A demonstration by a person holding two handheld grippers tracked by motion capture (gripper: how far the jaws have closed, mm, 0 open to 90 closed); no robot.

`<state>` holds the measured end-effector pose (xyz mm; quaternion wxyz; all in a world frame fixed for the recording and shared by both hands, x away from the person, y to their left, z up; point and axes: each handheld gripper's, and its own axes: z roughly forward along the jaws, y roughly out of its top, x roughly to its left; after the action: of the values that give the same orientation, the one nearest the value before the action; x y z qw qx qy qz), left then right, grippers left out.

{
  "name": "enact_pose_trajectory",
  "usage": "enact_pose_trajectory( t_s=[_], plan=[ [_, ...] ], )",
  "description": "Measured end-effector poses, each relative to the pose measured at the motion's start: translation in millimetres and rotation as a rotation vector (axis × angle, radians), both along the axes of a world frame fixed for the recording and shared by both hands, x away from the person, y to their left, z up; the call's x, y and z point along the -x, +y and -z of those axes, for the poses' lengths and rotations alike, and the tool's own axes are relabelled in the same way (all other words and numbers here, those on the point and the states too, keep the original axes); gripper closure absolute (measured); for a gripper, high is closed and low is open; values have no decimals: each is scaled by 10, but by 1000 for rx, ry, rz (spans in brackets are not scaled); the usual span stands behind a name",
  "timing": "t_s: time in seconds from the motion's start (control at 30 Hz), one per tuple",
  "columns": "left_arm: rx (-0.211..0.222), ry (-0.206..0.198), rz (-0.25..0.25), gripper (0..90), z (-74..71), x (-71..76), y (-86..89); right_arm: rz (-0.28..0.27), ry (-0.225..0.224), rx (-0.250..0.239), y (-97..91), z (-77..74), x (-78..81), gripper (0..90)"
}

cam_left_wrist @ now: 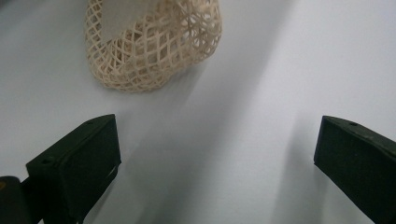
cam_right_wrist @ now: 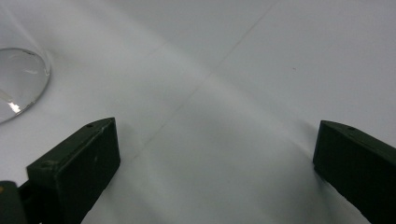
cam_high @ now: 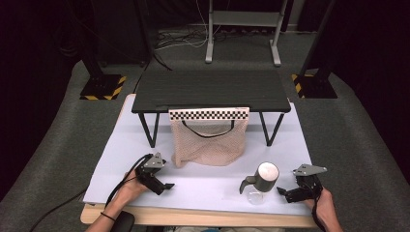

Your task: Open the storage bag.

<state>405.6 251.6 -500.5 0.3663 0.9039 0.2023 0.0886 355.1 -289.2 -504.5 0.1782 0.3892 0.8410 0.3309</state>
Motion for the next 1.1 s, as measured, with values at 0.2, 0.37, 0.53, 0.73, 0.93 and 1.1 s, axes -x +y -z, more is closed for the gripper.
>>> enact_pose_trajectory(
  t_s=[0.2,0.37,0.53,0.73,0.93,1.1],
  plan=[
    [17,-9,-5,2,-50,12,39,-1,-1,0,-1,1,1,0],
    [41,-10,13,2,-121,11,32,-2,16,-11,-10,3,-17,0],
    [62,-25,24,1,-188,48,21,-3,19,-13,-13,3,-22,0],
    [33,-57,52,1,-234,112,-38,-4,20,-14,-14,4,-23,0],
    [74,-37,75,1,-322,14,-133,-6,20,-16,-17,5,-25,0],
    [29,-46,105,1,-265,-31,-261,-5,16,-16,-15,7,-20,0]
  ],
)
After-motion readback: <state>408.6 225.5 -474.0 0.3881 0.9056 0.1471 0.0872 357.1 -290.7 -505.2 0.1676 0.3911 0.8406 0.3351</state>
